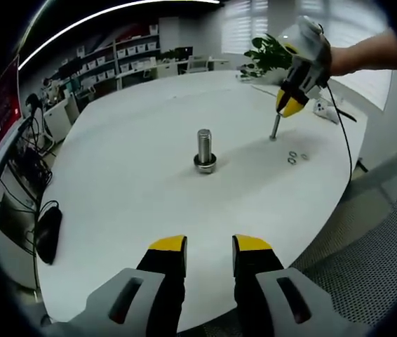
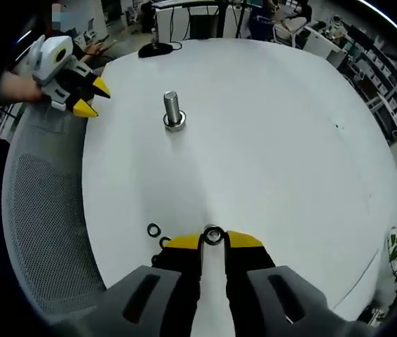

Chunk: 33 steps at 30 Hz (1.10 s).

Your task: Place the washer onto the threaded stud by aligning its center hole with the stud, sliding it down to the base, and recovering from edge contact or off-axis alignment until the washer reaches the visible bottom stop.

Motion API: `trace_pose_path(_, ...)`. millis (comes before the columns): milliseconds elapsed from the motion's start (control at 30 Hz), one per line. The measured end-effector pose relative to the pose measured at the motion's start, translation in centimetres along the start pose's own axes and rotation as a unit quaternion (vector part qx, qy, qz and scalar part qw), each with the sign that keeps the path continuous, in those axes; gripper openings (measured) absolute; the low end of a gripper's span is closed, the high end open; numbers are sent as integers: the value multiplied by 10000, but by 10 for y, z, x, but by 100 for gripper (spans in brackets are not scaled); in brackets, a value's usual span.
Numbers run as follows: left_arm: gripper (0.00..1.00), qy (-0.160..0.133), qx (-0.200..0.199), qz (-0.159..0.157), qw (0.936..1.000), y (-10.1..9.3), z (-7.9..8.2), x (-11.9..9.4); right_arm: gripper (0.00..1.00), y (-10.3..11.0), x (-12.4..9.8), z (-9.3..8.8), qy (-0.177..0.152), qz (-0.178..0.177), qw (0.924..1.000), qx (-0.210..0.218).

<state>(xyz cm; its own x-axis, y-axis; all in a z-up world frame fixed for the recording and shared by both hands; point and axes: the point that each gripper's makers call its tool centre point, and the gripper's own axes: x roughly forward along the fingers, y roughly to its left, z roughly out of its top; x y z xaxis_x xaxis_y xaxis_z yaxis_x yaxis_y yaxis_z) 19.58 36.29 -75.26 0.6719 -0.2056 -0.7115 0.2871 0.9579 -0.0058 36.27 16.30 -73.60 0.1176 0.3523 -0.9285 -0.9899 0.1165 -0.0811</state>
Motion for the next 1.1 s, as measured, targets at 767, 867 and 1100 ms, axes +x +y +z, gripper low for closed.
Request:
trace_pose_path(767,24,18,22,-60,10000,-3,-1,1,14,1,24,-13,386,151,9991,-88)
trace_pose_path(867,24,33,53,-90,9999,-4,-1,1,14,2,27,-13,434,175,9989,-46)
trace_pose_path(1100,24,46,39,-105,9999,-5,-1,1,14,1,37,-19,537,221,9983,22)
